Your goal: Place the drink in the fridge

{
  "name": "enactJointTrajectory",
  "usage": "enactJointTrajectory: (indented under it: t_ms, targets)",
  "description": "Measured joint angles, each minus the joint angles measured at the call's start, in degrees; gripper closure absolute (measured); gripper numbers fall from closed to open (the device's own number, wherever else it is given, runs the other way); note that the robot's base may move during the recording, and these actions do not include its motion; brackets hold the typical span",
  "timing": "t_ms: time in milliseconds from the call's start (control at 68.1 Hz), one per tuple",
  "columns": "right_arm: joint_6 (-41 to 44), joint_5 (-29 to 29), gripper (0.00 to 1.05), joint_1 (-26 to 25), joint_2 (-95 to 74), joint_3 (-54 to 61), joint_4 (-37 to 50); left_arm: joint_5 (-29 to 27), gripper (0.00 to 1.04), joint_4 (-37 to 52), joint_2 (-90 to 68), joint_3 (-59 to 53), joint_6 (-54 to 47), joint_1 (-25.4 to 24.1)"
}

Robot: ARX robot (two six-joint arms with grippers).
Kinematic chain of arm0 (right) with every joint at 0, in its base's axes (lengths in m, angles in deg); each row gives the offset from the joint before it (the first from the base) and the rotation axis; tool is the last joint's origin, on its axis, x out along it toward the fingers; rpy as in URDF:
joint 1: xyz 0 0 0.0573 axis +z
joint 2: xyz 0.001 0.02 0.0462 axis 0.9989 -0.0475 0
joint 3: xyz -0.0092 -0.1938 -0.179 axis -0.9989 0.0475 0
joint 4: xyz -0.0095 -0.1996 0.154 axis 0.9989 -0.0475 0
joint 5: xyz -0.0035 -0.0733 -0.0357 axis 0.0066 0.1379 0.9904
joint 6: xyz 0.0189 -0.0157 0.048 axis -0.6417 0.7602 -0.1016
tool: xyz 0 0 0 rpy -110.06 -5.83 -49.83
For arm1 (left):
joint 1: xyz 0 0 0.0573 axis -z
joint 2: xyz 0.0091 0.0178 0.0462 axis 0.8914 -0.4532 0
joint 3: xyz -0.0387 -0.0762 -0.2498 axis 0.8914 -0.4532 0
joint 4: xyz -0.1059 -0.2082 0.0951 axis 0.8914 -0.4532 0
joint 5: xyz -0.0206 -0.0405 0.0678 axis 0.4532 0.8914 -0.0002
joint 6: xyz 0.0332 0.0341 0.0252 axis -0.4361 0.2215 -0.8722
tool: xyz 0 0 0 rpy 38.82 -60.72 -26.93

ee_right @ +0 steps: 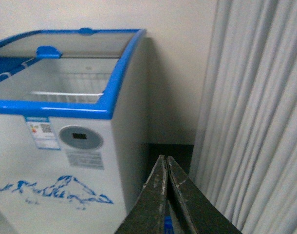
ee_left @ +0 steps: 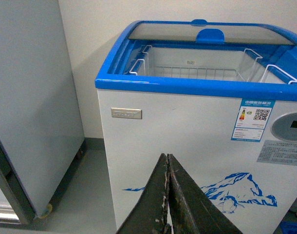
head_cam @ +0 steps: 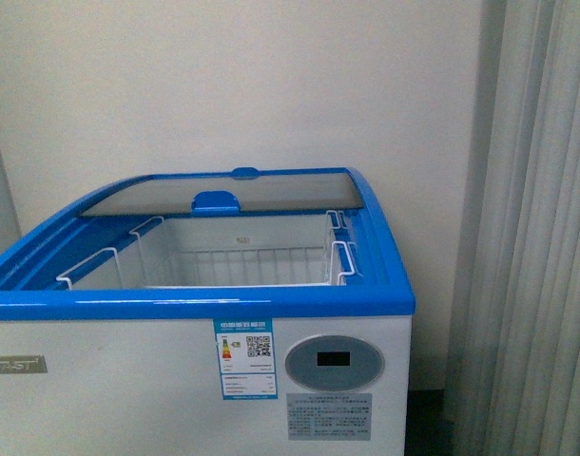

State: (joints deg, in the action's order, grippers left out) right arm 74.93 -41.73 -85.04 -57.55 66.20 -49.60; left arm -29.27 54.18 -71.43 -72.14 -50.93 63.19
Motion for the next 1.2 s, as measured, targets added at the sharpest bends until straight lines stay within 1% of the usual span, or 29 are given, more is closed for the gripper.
enactJointTrajectory:
  t_ms: [15, 88, 367, 1204]
  targets:
    - [0.04, 0.02, 1.03, -0.79, 0.55, 0.74, 0.31, 0.00, 1.02, 0.00, 0.00, 0.00, 0.02, 0.00]
    - [0.11, -0.39, 1.02, -1.84, 2.89, 2.73, 1.31, 0.00, 1.02, 0.00, 0.00, 0.00, 0.02, 0.00]
    - [0.13, -0.87, 1.02, -2.10, 6.80, 9.99, 3.89, 0.00, 1.02, 0.00, 0.00, 0.00, 0.02, 0.00]
    - [0.17, -0.87, 1.02, -2.12, 14.23, 18.80, 5.99, 0.02, 1.02, 0.00, 0.00, 0.00, 0.00, 0.00]
